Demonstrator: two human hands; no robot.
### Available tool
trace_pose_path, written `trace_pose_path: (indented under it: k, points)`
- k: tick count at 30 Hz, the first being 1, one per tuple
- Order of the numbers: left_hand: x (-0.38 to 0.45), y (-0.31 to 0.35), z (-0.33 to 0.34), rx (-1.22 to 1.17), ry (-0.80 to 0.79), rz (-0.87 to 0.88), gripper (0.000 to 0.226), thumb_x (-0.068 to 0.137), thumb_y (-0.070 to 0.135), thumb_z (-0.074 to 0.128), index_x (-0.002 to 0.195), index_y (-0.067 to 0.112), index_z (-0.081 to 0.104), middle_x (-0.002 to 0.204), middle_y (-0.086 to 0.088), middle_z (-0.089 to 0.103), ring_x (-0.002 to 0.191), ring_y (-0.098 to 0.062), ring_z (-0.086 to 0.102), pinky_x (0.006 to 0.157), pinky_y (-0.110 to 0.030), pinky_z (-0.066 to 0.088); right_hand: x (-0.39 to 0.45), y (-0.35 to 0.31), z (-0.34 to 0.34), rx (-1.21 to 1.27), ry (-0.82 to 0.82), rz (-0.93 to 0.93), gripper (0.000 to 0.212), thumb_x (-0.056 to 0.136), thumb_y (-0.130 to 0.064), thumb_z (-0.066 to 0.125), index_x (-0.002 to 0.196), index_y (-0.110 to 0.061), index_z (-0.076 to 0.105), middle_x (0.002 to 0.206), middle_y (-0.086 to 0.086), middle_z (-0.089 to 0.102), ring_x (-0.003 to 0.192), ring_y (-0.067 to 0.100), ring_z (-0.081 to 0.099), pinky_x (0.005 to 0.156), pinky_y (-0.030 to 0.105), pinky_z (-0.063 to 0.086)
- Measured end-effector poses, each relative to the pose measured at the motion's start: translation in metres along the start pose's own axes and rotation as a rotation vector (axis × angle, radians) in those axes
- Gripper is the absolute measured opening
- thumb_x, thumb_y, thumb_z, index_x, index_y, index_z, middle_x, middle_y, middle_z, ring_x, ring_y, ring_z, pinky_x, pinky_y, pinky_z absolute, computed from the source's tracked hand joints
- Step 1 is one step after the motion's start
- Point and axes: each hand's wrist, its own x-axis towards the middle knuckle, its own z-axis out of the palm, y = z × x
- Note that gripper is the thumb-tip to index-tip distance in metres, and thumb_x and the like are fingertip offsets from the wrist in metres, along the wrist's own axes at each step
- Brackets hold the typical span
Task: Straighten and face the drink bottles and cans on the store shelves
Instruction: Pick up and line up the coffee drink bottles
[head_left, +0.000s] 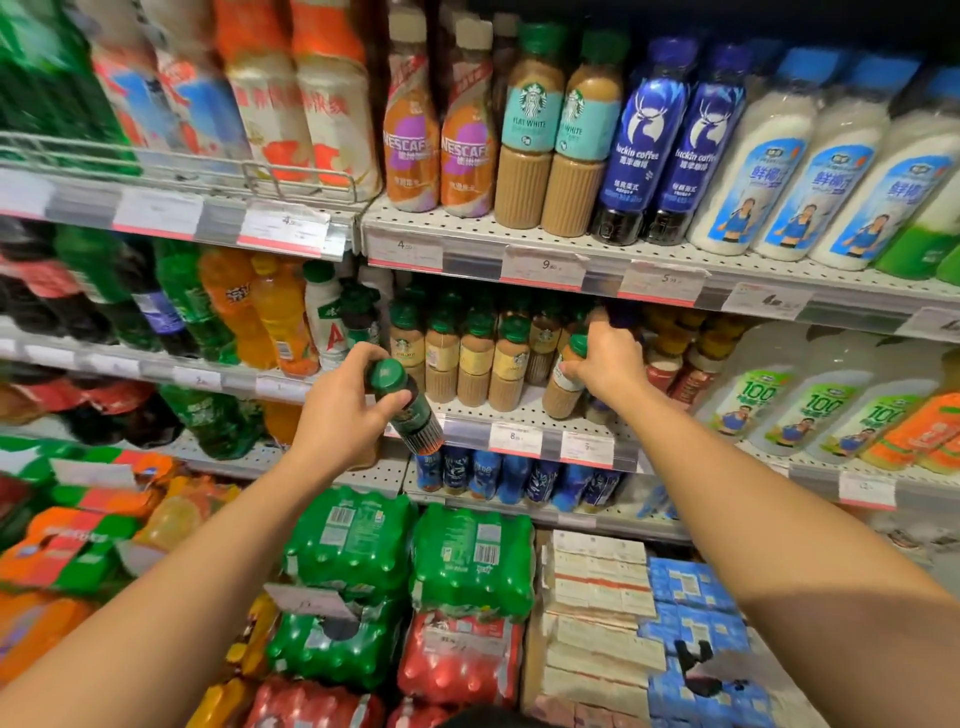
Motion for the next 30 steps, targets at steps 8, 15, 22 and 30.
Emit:
trace_pose_path:
  k: [8,15,22,30]
  points:
    - [0.004,0.001,0.002,-0.011,-0.018,-0.013,0.037,0.087,0.027,0.078,0.116,0.021,0.055,0.103,0.008,0.063,0.097,-0.015,0.061,0.084,-0.03,0.047,0.008,0.008,0.023,0.188,-0.03,0.039,0.068,0.084,-0.031,0.078,0.141,-0.016,0.044,0.118,0.019,0.066,0.109,0.041,0.063,0.088,0.048,0.056]
    - [0.007,0.004,0.007,-0.011,-0.046,-0.039,0.037,0.088,0.029,0.077,0.117,0.022,0.055,0.108,0.004,0.068,0.098,-0.017,0.062,0.083,-0.032,0.05,0.001,0.036,0.055,0.41,-0.148,0.123,0.062,0.078,-0.027,0.085,0.125,-0.016,0.047,0.12,0.009,0.069,0.108,0.031,0.067,0.093,0.049,0.055]
    - [0.007,-0.001,0.0,-0.006,-0.032,-0.043,0.036,0.087,0.028,0.077,0.114,0.023,0.054,0.104,0.007,0.065,0.101,-0.018,0.063,0.086,-0.035,0.051,-0.007,0.039,0.096,0.3,-0.147,0.209,0.045,0.087,-0.039,0.077,0.115,-0.007,0.062,0.115,0.013,0.071,0.111,0.037,0.064,0.078,0.035,0.043]
    - [0.003,-0.013,-0.012,0.003,0.006,-0.066,0.037,0.087,0.029,0.078,0.114,0.024,0.055,0.107,0.004,0.068,0.102,-0.017,0.064,0.083,-0.031,0.049,0.017,0.035,0.106,0.246,-0.131,0.207,0.042,0.088,-0.043,0.075,0.111,-0.01,0.065,0.109,0.014,0.071,0.107,0.037,0.064,0.08,0.04,0.049]
